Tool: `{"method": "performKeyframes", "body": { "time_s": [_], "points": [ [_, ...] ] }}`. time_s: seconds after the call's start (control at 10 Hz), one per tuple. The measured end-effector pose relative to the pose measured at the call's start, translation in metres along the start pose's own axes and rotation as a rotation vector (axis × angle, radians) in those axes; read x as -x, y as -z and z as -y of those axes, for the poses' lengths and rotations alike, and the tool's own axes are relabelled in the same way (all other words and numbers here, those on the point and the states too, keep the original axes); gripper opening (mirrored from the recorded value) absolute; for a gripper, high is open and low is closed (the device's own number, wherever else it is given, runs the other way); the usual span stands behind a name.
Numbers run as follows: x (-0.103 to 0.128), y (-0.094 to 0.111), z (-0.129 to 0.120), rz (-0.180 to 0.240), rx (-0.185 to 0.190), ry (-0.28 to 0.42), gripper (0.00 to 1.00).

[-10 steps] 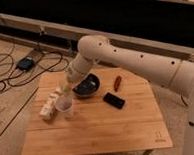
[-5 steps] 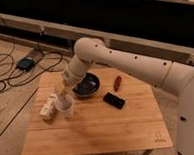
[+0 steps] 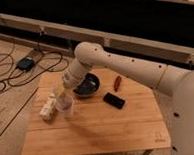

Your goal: Place the white sponge in the ceramic cup

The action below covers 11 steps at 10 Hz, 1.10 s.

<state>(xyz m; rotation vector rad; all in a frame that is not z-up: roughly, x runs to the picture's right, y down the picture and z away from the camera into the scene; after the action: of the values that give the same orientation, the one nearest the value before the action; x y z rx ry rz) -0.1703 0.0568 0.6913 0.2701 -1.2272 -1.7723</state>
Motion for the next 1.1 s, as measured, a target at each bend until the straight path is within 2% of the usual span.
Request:
{"method": "performKeyframes", "body": {
  "time_s": [0.2, 0.3, 0.7, 1.1],
  "points": [
    [0.002, -0.005, -0.006, 0.009, -0.003, -0.001, 0.65],
    [0.002, -0.006, -0.008, 0.011, -0.001, -0.002, 0.7],
    [0.003, -0.012, -0.018, 0.007, 0.006, -0.01, 0.71],
    [-0.002, -0.01, -0.028, -0.024, 0.019, -0.017, 0.71]
  ]
}}
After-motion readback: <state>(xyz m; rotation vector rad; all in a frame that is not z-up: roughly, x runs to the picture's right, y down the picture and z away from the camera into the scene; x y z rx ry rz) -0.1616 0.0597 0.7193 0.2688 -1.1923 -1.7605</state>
